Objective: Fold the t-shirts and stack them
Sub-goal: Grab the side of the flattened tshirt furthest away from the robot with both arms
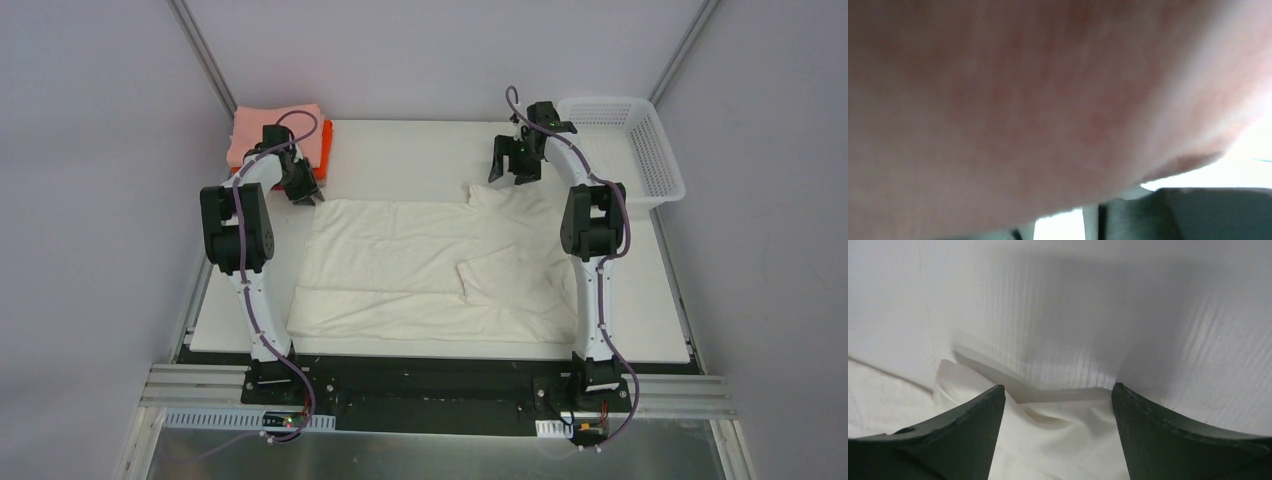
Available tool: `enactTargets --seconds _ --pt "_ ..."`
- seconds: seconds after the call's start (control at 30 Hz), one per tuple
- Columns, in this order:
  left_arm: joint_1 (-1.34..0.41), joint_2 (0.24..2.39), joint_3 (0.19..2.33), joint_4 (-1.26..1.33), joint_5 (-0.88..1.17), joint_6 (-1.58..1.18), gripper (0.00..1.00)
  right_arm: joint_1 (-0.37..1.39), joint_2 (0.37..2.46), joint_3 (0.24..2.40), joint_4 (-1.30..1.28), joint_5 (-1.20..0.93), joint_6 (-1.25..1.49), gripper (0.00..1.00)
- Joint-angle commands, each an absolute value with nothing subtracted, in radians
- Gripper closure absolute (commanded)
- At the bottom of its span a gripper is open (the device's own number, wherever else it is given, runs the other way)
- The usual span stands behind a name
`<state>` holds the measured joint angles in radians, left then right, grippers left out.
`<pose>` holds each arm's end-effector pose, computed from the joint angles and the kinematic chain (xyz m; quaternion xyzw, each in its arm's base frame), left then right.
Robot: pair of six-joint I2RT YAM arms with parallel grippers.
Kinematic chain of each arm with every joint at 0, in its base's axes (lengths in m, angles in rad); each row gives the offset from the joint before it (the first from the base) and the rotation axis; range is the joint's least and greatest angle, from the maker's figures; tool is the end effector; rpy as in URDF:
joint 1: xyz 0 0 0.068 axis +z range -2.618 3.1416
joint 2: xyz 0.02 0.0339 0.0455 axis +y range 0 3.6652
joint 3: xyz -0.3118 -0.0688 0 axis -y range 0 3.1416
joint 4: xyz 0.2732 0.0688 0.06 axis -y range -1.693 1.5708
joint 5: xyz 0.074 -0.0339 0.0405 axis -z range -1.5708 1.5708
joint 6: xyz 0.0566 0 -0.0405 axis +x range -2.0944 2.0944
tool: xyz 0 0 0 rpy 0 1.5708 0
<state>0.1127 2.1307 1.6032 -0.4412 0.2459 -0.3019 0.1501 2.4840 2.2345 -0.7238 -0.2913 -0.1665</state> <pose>0.5231 0.0453 0.1858 -0.1595 0.9350 -0.1444 0.2819 0.6091 0.1086 0.1888 -0.1912 0.9270 0.1363 0.2923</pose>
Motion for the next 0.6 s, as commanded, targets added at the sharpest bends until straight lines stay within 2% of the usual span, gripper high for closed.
enactTargets --seconds 0.0,0.13,0.27,0.3,0.4,0.5,0.57 --pt "0.114 2.142 1.582 -0.449 0.286 -0.312 0.75 0.149 2.477 2.261 -0.821 -0.357 -0.153 0.22" --pt "0.115 2.129 1.580 -0.449 0.289 -0.308 1.00 0.149 2.459 2.244 -0.819 -0.382 -0.151 0.35" --pt "0.115 2.112 1.578 -0.449 0.289 -0.301 1.00 0.149 2.455 2.245 -0.827 -0.396 -0.147 0.53" --pt "0.115 2.107 1.578 -0.448 0.290 -0.299 1.00 0.150 2.450 2.242 -0.830 -0.404 -0.149 0.63" --pt "0.115 2.088 1.574 -0.445 0.295 -0.297 1.00 0.149 2.431 2.235 -0.825 -0.412 -0.149 0.84" --pt "0.115 2.066 1.562 -0.433 0.303 -0.300 1.00 0.150 2.401 2.227 -0.808 -0.421 -0.149 1.00" --pt "0.114 2.049 1.551 -0.423 0.308 -0.302 1.00 0.151 2.378 2.212 -0.793 -0.433 -0.150 1.00"
